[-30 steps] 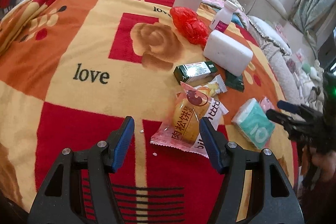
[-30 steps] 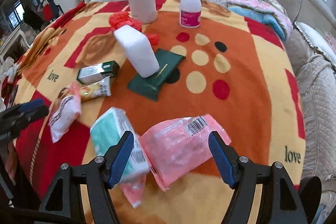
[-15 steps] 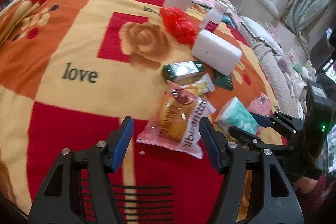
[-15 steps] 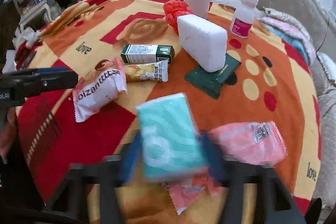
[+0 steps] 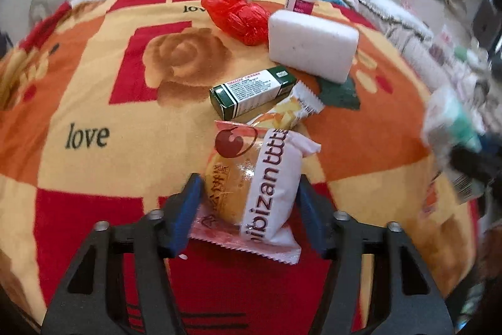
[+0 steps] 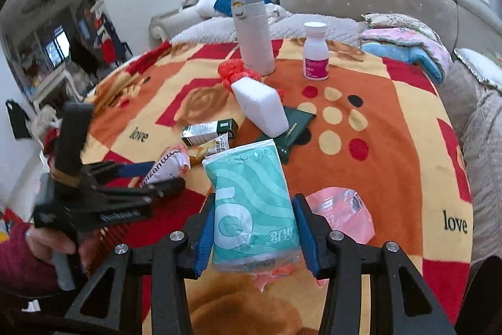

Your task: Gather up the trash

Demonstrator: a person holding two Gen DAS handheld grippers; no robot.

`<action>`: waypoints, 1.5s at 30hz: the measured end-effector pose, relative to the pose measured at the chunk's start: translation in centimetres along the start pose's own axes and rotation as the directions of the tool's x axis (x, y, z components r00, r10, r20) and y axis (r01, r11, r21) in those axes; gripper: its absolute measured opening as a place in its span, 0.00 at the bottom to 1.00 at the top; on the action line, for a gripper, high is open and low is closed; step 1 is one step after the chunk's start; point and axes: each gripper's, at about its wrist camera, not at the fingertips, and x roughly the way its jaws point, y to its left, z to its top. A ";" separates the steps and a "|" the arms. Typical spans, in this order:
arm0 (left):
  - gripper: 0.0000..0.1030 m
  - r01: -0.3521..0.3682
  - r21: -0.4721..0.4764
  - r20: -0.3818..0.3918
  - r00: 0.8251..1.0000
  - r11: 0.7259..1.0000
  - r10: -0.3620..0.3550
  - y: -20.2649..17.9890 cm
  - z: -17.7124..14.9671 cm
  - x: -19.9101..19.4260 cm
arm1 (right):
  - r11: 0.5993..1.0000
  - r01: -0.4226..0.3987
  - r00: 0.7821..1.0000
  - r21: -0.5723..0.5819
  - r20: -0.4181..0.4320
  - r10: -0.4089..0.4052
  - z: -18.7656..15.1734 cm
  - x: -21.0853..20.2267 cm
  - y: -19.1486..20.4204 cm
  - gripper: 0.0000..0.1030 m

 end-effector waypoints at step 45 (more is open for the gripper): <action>0.50 0.142 0.023 0.045 0.989 0.990 -0.143 -7.9 0.8 -5.1 | 0.984 -0.142 0.979 0.106 -0.134 0.155 -10.1 -4.5 -3.9 0.67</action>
